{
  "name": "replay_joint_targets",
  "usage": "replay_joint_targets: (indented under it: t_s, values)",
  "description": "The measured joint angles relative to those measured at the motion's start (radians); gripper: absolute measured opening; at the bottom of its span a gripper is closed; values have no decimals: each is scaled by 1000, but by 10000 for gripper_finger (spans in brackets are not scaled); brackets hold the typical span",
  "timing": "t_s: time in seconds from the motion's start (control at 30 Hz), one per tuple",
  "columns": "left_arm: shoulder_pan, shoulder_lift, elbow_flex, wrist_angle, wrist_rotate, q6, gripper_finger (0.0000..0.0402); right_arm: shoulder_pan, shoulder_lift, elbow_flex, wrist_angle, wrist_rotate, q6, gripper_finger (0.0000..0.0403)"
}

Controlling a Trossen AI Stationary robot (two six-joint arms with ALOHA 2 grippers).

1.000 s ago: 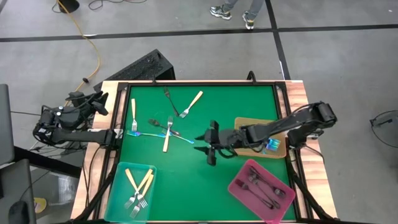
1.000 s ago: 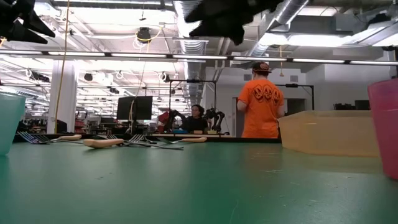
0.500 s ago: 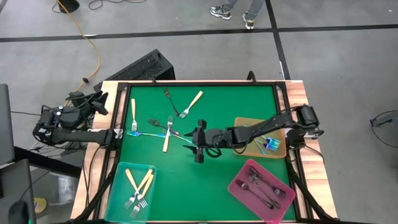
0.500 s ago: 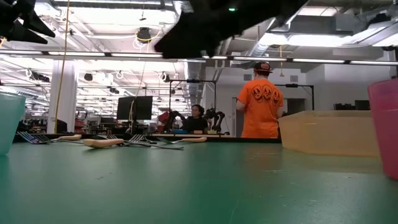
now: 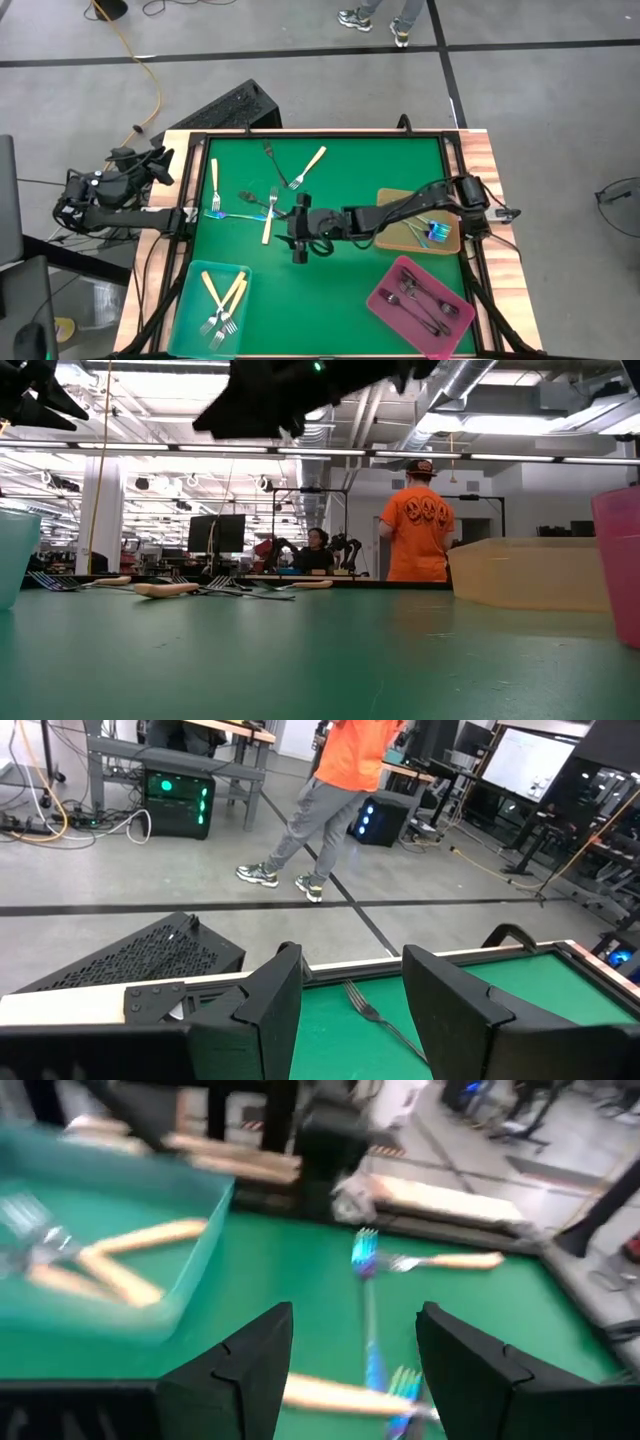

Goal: Sort silverware by color (type)
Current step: Put the yellow fork into the blue bin

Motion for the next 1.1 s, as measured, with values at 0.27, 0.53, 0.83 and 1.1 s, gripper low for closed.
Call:
replay_joint_targets:
  t_s: [0.27,0.53,0.83,1.1]
  values:
    - [0,0,0,0,0,-2,158,-124,-1,65,-32,35,19,234]
    - [0,0,0,0,0,-2,158,-278,-2,120,-272,149,116,234]
    - [0,0,0,0,0,-2,158,-415,-2,190,-742,-159,-453,234]
    - [-1,0,0,0,0,-2,158,-528,-2,190,-792,-316,-749,234]
